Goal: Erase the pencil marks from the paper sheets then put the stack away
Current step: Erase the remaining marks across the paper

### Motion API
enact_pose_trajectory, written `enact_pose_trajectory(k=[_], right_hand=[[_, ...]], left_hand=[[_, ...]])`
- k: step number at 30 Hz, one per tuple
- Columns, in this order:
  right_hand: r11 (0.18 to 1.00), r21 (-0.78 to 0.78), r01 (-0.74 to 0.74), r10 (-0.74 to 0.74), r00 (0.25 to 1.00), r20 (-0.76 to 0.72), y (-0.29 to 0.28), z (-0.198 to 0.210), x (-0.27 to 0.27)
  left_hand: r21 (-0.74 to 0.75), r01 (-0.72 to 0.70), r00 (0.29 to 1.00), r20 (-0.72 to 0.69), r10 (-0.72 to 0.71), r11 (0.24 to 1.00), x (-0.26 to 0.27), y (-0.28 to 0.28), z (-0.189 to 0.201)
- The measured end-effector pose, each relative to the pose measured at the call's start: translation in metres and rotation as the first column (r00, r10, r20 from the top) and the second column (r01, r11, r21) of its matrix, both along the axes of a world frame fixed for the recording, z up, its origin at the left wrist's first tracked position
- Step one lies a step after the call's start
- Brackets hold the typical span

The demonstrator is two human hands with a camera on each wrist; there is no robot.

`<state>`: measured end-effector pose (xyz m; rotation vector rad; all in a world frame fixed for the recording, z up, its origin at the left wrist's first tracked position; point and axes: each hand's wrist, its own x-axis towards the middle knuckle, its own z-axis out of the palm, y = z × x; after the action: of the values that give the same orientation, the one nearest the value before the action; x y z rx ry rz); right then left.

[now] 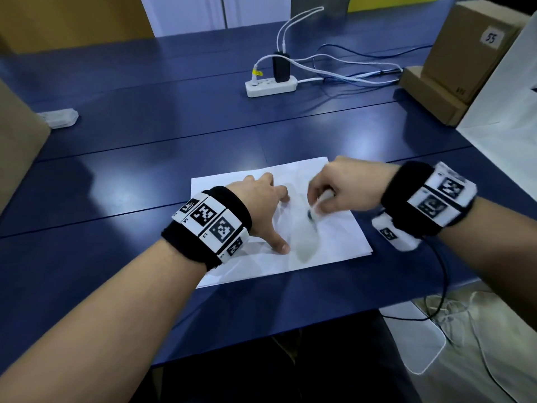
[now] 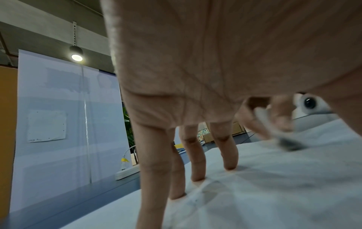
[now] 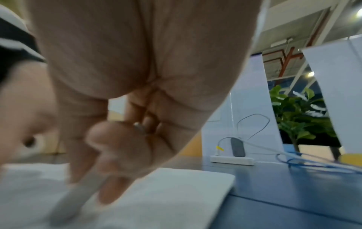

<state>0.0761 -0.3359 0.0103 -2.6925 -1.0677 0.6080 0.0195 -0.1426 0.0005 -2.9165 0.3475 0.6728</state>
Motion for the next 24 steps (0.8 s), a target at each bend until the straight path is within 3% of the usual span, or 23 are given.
enact_pose_trajectory(k=[3, 9, 12, 15, 20, 22, 24], right_hand=[[0.989, -0.073, -0.129, 0.114, 0.978, -0.177, -0.002, 0.004, -0.023], [0.997, 0.037, 0.062, -0.067, 0.986, 0.153, 0.005, -0.002, 0.009], [0.999, -0.031, -0.042, 0.040, 0.998, -0.051, -0.003, 0.002, -0.006], [0.982, -0.105, -0.157, 0.128, 0.961, -0.245, -0.004, 0.005, -0.023], [0.998, 0.033, 0.061, -0.064, 0.992, 0.110, 0.002, -0.001, 0.010], [0.997, 0.033, 0.067, -0.070, 0.992, 0.103, -0.003, -0.002, 0.009], [0.999, -0.036, -0.028, 0.026, 0.999, -0.043, -0.005, 0.002, -0.007]], left_hand=[[-0.003, -0.001, 1.000, -0.002, 0.001, 1.000, 0.001, 0.000, 0.001], [-0.007, 0.004, 1.000, -0.006, -0.004, 1.000, 0.001, -0.001, 0.001], [-0.005, 0.002, 1.000, -0.004, -0.002, 1.000, 0.001, 0.000, 0.001], [-0.002, 0.002, 1.000, -0.006, -0.002, 1.000, 0.002, -0.002, 0.001], [0.016, -0.001, 1.000, -0.028, 0.001, 1.000, 0.004, -0.004, 0.002], [0.016, 0.005, 1.000, -0.021, -0.005, 1.000, 0.004, -0.004, 0.001], [0.006, 0.004, 1.000, -0.016, -0.004, 1.000, 0.005, -0.003, 0.000]])
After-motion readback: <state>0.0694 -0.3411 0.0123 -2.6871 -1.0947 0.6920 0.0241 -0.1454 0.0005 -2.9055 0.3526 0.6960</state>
